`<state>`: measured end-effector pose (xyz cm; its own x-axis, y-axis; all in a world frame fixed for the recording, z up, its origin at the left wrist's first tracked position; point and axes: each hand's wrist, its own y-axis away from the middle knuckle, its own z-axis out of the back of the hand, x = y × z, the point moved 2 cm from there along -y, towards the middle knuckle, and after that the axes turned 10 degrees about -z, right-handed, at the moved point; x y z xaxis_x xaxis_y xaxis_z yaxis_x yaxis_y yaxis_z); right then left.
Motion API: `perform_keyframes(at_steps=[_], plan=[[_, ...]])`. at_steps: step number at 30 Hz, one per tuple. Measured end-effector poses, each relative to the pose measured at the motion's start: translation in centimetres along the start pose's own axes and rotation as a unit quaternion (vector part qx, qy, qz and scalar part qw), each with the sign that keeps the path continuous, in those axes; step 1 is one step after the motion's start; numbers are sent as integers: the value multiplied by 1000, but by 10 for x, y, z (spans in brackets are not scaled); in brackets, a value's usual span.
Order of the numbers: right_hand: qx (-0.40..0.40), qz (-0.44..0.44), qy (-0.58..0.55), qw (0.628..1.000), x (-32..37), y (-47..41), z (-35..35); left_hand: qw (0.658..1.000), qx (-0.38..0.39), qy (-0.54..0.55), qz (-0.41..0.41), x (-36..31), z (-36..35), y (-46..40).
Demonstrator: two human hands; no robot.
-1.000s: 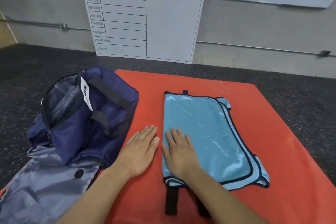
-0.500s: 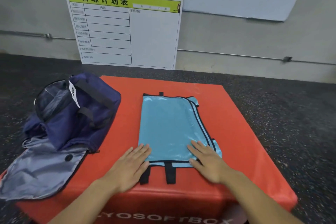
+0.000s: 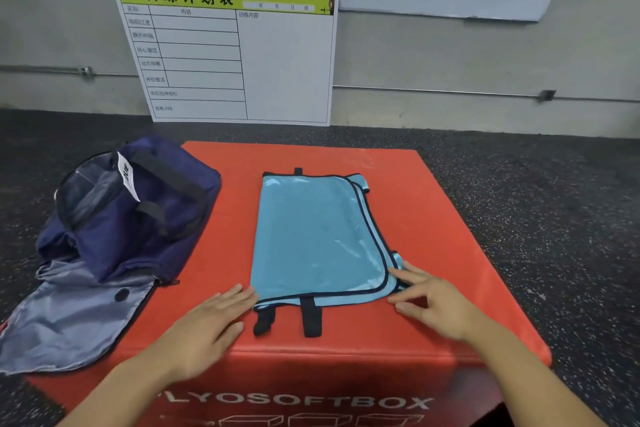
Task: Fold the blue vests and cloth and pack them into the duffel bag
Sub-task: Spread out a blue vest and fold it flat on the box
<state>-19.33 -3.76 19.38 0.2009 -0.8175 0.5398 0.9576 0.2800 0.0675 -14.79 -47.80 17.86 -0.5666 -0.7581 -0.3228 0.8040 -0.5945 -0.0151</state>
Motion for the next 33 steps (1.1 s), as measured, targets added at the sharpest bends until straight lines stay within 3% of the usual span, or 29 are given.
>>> perform_keyframes(at_steps=[6, 13, 20, 26, 30, 33], plan=[[-32, 18, -21, 999, -20, 19, 7, 998, -53, -10, -34, 19, 6, 9], [-52, 80, 31, 995, -14, -7, -4, 989, -122, -48, -71, 29, 20, -7], [-28, 93, 24, 995, -4, -44, -19, 990, -84, -4, -111, 13, 13, -26], [-26, 53, -7, 998, 6, -59, -2, 978, -117, 158, -65, 12, 12, -52], [-36, 9, -36, 999, 14, -60, 4, 951, -164, 253, 72, 23, 8, -59], [-48, -26, -53, 997, 18, -55, 9, 928, -172, 316, 95, 24, 5, -63]])
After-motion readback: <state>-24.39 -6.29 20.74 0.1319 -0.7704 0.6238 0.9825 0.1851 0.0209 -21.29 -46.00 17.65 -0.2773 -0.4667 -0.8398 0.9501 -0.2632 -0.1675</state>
